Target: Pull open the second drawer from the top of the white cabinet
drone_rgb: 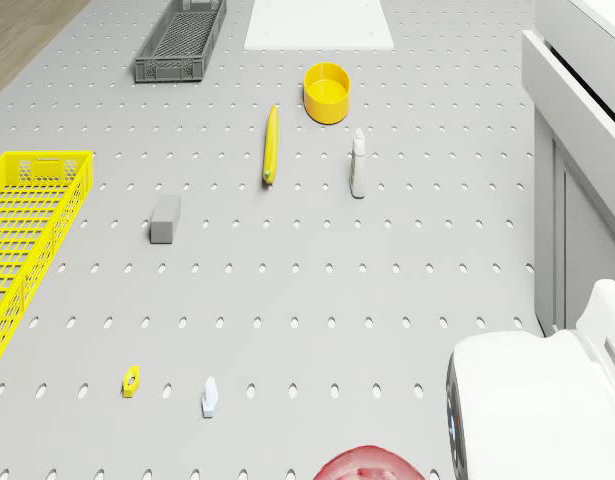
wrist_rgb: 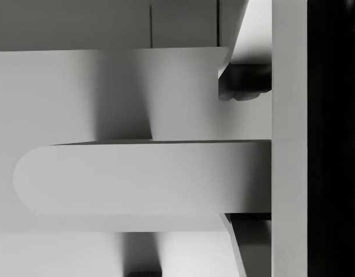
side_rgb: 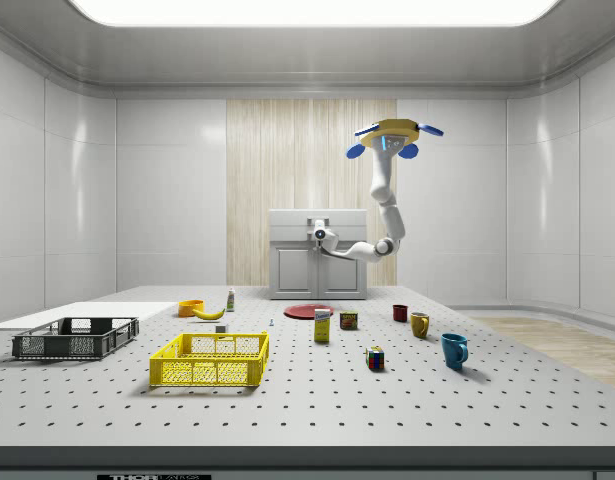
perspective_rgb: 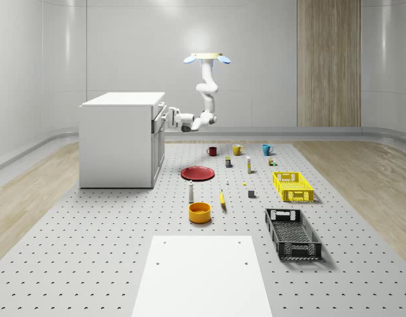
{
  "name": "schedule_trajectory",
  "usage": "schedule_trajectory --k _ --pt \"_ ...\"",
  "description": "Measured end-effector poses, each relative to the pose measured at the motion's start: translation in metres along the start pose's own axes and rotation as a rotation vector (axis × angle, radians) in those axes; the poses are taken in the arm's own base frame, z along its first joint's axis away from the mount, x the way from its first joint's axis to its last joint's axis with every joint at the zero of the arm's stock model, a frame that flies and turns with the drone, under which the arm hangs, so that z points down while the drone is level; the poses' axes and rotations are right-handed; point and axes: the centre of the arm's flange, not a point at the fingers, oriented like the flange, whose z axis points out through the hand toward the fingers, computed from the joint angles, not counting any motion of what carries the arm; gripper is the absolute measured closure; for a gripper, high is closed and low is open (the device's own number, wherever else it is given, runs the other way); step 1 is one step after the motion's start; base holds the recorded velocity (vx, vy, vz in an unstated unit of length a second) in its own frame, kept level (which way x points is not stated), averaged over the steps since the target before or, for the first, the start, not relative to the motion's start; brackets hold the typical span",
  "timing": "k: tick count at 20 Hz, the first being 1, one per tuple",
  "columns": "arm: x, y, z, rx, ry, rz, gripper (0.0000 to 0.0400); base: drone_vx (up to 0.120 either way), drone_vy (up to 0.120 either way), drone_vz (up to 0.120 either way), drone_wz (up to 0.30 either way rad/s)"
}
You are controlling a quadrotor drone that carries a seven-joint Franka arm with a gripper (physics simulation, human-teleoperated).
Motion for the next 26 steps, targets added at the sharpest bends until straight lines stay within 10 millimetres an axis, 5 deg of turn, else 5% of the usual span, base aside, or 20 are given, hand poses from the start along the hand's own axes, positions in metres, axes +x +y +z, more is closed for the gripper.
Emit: schedule_trajectory --k 2,5,6,12,19,26 --pt "0.000 0.001 -0.005 0.001 -0.002 0.002 0.0205 0.000 0.000 0.000 0.000" --pt "-0.005 -0.003 -0.015 -0.010 0.005 0.034 0.0150 0.000 0.000 0.000 0.000" --pt "-0.010 -0.006 -0.020 -0.017 0.010 0.064 0.0094 0.000 0.000 0.000 0.000" --pt "0.003 0.003 -0.040 0.009 -0.004 -0.016 0.0216 0.000 0.000 0.000 0.000" --pt "0.008 0.008 -0.069 0.022 -0.013 -0.032 0.0268 0.000 0.000 0.000 0.000" --pt "0.007 0.007 -0.095 0.019 -0.010 -0.009 0.0251 0.000 0.000 0.000 0.000"
